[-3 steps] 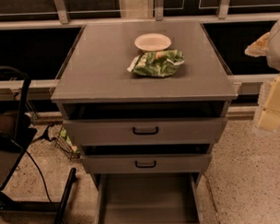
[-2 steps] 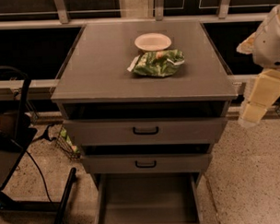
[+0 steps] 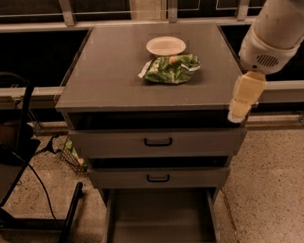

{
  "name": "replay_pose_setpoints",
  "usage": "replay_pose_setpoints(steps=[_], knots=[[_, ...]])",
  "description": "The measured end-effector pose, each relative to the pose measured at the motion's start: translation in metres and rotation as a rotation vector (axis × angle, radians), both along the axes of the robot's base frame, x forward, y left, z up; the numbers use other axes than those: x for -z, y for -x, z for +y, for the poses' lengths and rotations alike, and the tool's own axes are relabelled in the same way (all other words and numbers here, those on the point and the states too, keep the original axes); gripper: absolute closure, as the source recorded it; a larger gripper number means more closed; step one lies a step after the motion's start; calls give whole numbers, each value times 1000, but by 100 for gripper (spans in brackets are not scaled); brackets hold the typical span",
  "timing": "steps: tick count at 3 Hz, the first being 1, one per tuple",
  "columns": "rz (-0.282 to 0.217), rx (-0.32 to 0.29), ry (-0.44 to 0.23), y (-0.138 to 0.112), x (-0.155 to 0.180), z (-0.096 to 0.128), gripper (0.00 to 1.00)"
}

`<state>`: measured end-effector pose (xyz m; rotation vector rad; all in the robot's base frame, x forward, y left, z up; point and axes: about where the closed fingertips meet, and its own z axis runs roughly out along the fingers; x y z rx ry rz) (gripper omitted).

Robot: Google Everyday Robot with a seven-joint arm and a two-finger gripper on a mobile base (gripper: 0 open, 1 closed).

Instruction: Place green jalapeno chip bag into bottom drawer

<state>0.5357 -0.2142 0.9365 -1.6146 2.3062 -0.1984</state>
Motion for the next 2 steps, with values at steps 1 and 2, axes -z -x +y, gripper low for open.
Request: replay_pose_setpoints(steps=[1, 2], knots=[[-44, 23, -94, -39, -3, 5, 0], [-44, 23, -95, -39, -3, 6, 0]])
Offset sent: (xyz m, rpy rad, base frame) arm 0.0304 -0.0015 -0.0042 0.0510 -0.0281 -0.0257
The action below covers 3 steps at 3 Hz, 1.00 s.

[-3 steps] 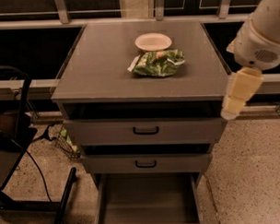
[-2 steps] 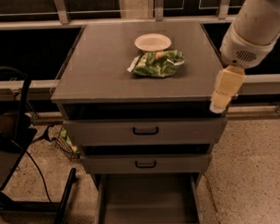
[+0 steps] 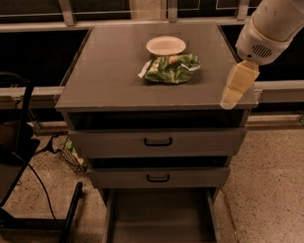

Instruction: Place green jalapeno chip bag into bottom drawer

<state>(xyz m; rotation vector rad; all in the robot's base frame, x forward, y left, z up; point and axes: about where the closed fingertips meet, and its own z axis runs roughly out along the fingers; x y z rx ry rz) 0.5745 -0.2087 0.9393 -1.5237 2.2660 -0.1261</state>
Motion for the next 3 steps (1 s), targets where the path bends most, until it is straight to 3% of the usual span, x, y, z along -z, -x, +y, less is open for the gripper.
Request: replay_pose_setpoints(steps=[1, 3], knots=[[-14, -10, -63, -20, 0, 14, 0], [-71, -30, -262, -80, 1, 60, 0]])
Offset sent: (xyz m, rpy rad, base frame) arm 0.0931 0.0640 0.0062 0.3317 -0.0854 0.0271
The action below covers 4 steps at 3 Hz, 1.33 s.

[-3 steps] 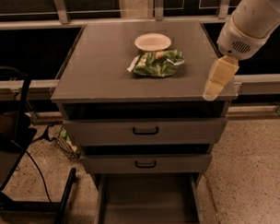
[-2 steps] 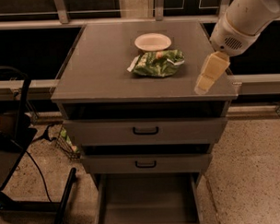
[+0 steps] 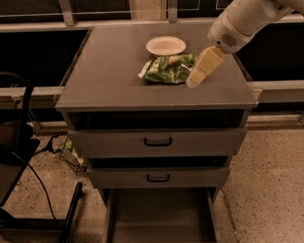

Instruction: Place green jalapeno chip bag into bottom drawer

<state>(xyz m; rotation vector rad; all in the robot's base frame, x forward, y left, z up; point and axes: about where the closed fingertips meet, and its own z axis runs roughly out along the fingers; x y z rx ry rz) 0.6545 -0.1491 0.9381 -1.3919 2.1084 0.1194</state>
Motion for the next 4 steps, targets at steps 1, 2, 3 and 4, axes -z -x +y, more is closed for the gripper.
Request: replay_pose_setpoints(steps=[1, 2, 3, 4], knots=[[-27, 1, -59, -23, 7, 20, 0], [-42, 10, -92, -40, 16, 36, 0], [-56, 25, -86, -54, 26, 47, 0], [-71, 49, -61, -66, 36, 54, 0]])
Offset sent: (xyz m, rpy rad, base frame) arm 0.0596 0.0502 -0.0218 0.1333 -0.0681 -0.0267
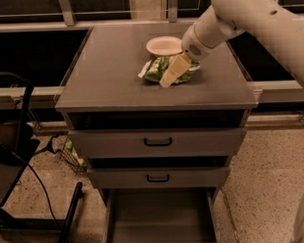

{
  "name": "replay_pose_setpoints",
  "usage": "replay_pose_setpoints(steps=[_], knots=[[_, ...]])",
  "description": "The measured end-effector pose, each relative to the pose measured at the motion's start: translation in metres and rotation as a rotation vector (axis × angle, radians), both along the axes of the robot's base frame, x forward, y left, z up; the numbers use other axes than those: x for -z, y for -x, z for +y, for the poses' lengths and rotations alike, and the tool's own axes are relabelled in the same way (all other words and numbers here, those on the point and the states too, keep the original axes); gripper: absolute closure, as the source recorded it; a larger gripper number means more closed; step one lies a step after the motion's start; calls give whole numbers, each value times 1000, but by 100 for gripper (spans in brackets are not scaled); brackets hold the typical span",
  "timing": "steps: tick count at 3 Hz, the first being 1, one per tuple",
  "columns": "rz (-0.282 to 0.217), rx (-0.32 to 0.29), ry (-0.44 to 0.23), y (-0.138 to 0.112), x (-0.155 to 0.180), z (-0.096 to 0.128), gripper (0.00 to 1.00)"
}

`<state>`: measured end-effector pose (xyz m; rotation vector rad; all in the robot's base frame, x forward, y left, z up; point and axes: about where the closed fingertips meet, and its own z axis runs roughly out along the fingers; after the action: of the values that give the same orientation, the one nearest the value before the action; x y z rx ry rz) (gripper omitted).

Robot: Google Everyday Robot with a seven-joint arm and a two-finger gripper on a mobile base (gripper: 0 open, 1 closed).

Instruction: Place green jalapeno chip bag into bottom drawer

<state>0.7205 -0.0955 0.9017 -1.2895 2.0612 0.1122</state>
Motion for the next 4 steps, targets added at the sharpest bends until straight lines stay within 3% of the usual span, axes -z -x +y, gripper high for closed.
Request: replay_pose_setpoints(steps=[1, 2, 3, 4], knots=[[-10, 40, 31, -12, 12, 3, 0], [7, 130, 68, -31, 32, 0, 0], [32, 181, 80, -40, 45, -3, 0], [43, 184, 79, -40, 50, -4, 19]])
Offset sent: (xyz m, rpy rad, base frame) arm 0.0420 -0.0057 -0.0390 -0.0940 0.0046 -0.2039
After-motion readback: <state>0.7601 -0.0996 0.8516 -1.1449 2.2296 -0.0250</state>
